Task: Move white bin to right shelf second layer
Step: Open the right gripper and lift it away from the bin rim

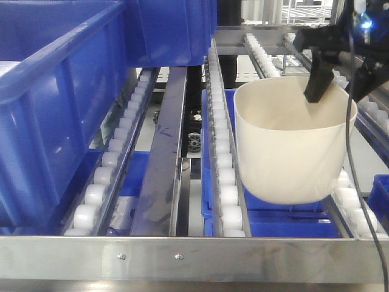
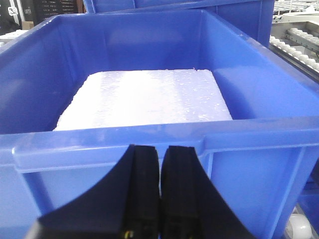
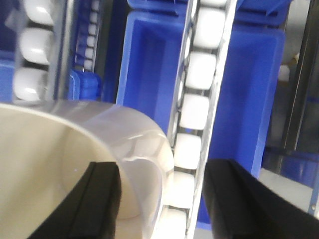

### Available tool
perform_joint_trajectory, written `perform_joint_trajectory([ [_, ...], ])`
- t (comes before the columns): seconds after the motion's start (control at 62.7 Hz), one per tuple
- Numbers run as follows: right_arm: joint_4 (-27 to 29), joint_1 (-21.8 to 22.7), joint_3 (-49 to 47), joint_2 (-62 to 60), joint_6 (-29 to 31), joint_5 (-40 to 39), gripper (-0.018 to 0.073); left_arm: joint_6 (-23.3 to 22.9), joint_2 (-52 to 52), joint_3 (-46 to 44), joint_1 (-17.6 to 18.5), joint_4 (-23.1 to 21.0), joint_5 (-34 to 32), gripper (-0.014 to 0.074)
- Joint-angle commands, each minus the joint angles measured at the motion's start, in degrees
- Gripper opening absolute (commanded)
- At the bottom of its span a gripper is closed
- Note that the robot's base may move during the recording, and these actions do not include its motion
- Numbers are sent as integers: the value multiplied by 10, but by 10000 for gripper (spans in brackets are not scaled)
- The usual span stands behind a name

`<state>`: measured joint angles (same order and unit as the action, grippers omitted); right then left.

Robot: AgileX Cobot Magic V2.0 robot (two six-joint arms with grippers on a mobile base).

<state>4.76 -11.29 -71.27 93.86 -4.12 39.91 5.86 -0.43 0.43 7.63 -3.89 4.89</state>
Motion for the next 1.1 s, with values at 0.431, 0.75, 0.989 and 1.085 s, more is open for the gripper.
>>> perform_joint_trajectory([
  [0.431,2,-1,-18,-80,2,-23,467,-1,-8,21,3,-3,-49,85],
  [0.75,1,1,2,-172,2,-34,36,-1,-8,21,3,-3,-49,85],
  [0.989,1,33,149,-326,2,-155,48,-1,-8,21,3,-3,-49,85],
  [1.085,-3,44,217,-398,2,-203,48,-1,-8,21,3,-3,-49,85],
])
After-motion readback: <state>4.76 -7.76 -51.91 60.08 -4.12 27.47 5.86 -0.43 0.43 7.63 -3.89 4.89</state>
